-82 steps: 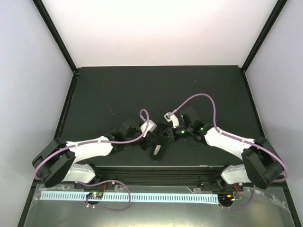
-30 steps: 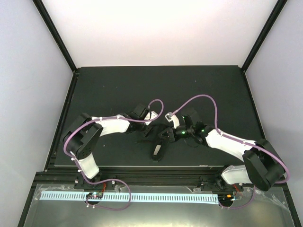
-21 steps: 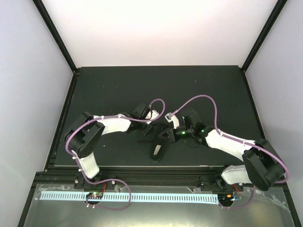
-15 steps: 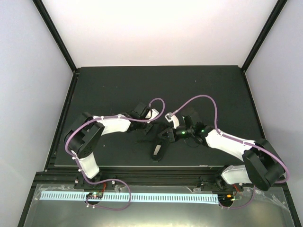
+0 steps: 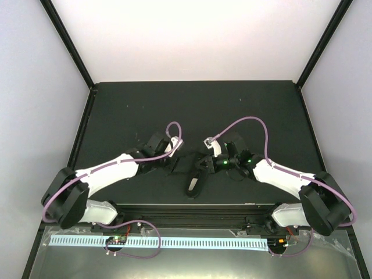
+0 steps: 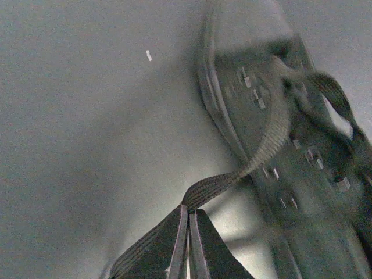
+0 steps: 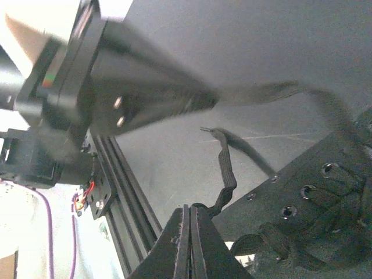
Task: Tie the shoes
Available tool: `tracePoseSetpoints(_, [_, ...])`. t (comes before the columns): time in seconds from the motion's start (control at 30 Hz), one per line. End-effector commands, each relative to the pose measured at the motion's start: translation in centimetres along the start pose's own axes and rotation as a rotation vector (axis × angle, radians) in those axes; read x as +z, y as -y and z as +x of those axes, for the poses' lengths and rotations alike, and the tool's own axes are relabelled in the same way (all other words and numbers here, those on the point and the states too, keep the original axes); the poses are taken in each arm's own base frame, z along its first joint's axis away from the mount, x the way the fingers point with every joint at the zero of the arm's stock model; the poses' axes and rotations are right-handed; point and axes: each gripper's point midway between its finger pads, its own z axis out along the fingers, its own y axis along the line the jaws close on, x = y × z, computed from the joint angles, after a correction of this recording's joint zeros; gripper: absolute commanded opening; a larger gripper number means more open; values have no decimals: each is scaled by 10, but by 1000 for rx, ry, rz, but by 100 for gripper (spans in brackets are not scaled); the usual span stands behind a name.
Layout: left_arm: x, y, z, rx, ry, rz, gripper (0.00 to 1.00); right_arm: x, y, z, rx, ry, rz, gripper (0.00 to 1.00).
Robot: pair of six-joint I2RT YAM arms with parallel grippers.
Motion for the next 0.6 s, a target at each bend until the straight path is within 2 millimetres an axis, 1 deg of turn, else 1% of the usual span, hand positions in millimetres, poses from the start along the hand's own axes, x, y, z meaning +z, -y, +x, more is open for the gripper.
tracePoseSetpoints(0.0, [-25, 27, 60, -237, -171, 108, 2, -4, -4, -16, -3, 56, 30, 2])
tracePoseSetpoints(0.07, [-40, 47, 71, -304, -194, 196, 2, -4, -3, -17, 3, 59, 35, 2])
tracePoseSetpoints(0.13, [-60, 72, 70, -362, -188, 320, 2, -3, 0, -17, 7, 57, 45, 2])
tracePoseSetpoints(0.17, [-71, 84, 66, -381, -173, 385, 2, -3, 0, -16, 9, 55, 48, 2])
tracePoseSetpoints(0.23, [-94, 108, 53, -403, -115, 518, 2, -2, 1, -16, 13, 55, 48, 2])
tracePoseSetpoints(0.3, [-109, 125, 45, -419, -96, 609, 2, -1, 1, -17, 16, 56, 46, 2])
tracePoseSetpoints(0.37, [-115, 139, 41, -426, -114, 663, 1, -1, 2, -17, 18, 56, 45, 2])
tracePoseSetpoints(0.43, [-115, 154, 38, -406, -132, 694, 2, 0, 2, -17, 21, 55, 45, 2])
tracePoseSetpoints(0.5, [-113, 172, 35, -372, -150, 729, 2, 0, 1, -17, 23, 55, 45, 2])
tracePoseSetpoints(0.57, [-105, 185, 30, -346, -156, 744, 2, -1, 2, -16, 25, 55, 45, 2])
